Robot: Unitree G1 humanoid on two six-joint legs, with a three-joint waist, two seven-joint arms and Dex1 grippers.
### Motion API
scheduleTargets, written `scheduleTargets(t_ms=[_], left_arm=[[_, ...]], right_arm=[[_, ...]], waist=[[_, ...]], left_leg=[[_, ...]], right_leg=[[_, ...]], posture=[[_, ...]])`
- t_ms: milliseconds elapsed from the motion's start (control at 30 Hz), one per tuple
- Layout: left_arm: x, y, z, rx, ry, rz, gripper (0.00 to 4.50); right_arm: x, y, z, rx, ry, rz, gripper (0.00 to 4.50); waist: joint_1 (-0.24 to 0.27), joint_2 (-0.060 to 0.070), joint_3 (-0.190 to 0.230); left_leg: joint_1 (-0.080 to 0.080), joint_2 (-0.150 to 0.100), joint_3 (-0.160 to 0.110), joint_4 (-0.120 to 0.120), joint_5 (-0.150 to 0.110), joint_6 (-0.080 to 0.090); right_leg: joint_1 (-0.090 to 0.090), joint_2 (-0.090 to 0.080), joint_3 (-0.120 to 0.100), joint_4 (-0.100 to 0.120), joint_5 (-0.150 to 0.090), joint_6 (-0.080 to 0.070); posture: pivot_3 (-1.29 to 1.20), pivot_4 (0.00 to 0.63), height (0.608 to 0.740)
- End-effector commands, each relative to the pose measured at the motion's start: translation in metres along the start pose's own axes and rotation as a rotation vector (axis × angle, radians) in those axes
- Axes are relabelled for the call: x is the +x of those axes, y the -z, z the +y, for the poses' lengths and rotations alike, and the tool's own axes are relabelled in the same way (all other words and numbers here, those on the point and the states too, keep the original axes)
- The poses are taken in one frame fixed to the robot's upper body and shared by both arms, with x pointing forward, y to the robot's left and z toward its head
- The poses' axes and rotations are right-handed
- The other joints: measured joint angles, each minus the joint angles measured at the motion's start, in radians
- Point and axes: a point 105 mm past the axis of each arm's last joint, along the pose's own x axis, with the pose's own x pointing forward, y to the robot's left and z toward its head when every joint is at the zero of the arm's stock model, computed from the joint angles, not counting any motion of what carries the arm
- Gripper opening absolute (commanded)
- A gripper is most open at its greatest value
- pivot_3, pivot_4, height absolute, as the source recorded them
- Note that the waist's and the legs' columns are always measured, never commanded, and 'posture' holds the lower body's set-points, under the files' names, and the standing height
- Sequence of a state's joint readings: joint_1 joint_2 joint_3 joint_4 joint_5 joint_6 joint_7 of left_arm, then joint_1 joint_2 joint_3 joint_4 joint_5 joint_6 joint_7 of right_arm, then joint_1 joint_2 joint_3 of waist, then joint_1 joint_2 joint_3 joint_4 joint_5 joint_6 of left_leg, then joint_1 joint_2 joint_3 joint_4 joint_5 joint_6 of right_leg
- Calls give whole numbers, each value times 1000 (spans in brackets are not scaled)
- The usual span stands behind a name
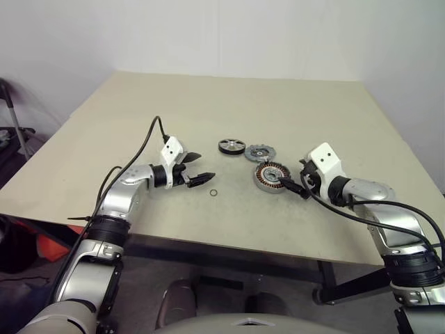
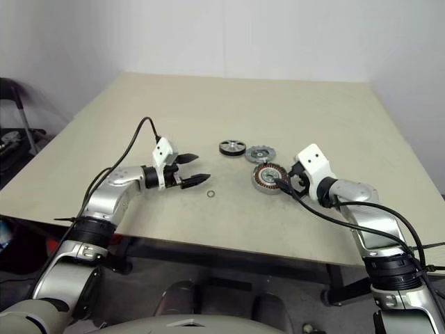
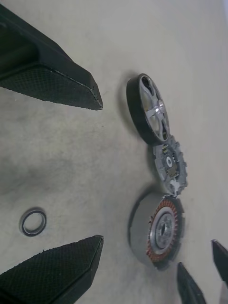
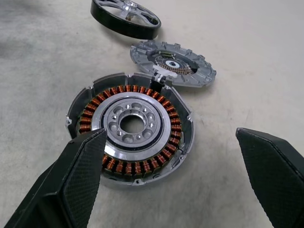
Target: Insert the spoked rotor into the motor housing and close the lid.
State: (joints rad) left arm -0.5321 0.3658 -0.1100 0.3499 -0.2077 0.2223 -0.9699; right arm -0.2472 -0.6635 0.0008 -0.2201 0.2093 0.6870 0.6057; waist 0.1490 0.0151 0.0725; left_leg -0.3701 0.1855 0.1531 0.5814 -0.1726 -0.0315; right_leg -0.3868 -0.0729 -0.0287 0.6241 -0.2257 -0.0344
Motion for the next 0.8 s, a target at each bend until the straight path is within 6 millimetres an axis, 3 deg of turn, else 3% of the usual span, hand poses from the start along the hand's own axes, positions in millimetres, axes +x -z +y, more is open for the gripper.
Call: scheduleTargets(t_ms=[33, 200, 400, 667, 800], left_arm=[[4, 2, -7, 98, 25, 32, 4464], [16, 13, -17, 80, 67, 49, 4464], [17, 51, -29, 30, 91, 133, 4464], [8, 58, -21, 45, 62, 166, 4464], [8, 57, -17, 48, 34, 158, 3517]], right_arm=[[-4, -13, -2, -28, 17, -49, 4500], [-6, -14, -4, -14, 37, -58, 4500], [-9, -26, -1, -8, 37, -100, 4500], [-9, -25, -5, -6, 53, -94, 4500], [-6, -27, -6, -11, 56, -97, 4500]], waist=[[0, 0, 0], [0, 0, 0], [-1, 0, 0], [-6, 0, -2], [-9, 0, -4]], left_leg=[[0, 0, 0, 0, 0, 0], [0, 0, 0, 0, 0, 0], [0, 0, 0, 0, 0, 0], [2, 0, 0, 0, 0, 0], [2, 0, 0, 0, 0, 0]], right_leg=[[0, 0, 0, 0, 0, 0], [0, 0, 0, 0, 0, 0], [0, 0, 0, 0, 0, 0], [1, 0, 0, 0, 0, 0], [1, 0, 0, 0, 0, 0]], posture=[[0, 0, 740], [0, 0, 740], [0, 0, 740], [0, 0, 740], [0, 0, 740]])
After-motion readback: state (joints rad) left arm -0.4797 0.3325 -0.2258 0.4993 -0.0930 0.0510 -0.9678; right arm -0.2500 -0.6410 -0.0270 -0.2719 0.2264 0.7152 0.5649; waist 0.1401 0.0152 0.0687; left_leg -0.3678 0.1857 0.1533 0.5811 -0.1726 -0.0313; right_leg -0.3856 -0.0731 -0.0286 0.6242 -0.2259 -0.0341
